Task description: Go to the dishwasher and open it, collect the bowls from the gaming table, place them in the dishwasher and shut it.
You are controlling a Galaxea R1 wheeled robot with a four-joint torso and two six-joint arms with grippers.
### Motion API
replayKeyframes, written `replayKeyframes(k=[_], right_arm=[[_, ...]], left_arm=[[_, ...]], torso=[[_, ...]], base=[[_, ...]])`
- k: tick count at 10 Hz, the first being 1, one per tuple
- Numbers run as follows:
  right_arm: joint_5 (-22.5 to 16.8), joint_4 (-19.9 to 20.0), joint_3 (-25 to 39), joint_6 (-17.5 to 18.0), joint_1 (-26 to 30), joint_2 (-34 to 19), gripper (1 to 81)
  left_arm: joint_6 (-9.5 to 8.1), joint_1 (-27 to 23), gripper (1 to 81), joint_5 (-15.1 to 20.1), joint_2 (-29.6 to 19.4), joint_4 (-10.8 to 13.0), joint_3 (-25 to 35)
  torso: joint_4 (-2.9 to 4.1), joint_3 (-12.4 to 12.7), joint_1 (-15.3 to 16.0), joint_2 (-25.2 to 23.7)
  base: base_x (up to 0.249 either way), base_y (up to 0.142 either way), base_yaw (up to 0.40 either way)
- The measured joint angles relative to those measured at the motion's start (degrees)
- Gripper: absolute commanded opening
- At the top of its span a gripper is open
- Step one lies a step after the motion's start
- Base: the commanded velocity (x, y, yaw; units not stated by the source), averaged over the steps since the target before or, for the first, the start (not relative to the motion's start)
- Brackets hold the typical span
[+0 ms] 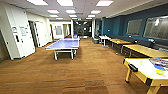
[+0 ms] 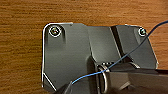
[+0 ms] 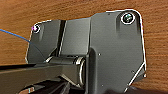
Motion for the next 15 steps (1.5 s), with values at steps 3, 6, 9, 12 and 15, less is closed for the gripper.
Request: replayKeyframes(k=[3, 6, 9, 12, 15], right_arm=[[0.0, 0.0, 0.0, 0.0, 0.0, 0.0, 81.1], [0.0, 0.0, -0.1, 0.0, 0.2, 0.5, 81.1], [0.0, 0.0, -0.1, 0.0, 0.2, 0.5, 81.1], [0.0, 0.0, -0.1, 0.0, 0.5, 0.7, 81.1], [-0.1, 0.0, -0.2, 0.0, 0.2, 0.7, 81.1]], left_arm=[[0.00, 0.0, 81.1, 0.0, 0.0, 0.0, 0.0], [-0.02, -0.3, 81.1, -0.1, 0.0, 0.0, 0.0], [0.00, 0.0, 81.1, 0.2, 0.0, 0.0, 0.0], [0.00, -0.1, 81.1, 0.1, 0.0, 0.0, 0.0], [-0.02, 0.4, 81.1, 0.3, 0.0, 0.0, 0.0]], torso=[[0.00, 0.0, 0.0, 0.0], [0.00, 0.0, 0.1, 0.0], [0.00, 0.0, 0.1, 0.0], [0.00, 0.0, 0.1, 0.1], [0.00, 0.0, 0.0, 0.1]], base=[[0.263, 0.000, 0.000], [0.172, 0.000, 0.000], [0.072, 0.000, 0.000], [0.000, 0.000, 0.000], [0.000, 0.000, 0.000]])
